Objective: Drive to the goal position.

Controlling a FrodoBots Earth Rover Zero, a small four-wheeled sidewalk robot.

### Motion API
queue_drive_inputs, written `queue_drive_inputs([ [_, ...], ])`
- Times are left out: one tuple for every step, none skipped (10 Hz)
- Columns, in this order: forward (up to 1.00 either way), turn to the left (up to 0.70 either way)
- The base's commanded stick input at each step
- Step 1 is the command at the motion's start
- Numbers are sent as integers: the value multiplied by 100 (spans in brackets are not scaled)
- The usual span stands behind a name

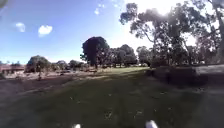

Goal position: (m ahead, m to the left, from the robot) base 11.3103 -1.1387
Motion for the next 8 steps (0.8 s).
queue_drive_inputs([
  [70, 0],
  [70, 0],
  [70, 0],
  [70, 0],
  [70, 0],
  [70, -8],
  [70, -25],
  [70, -19],
])
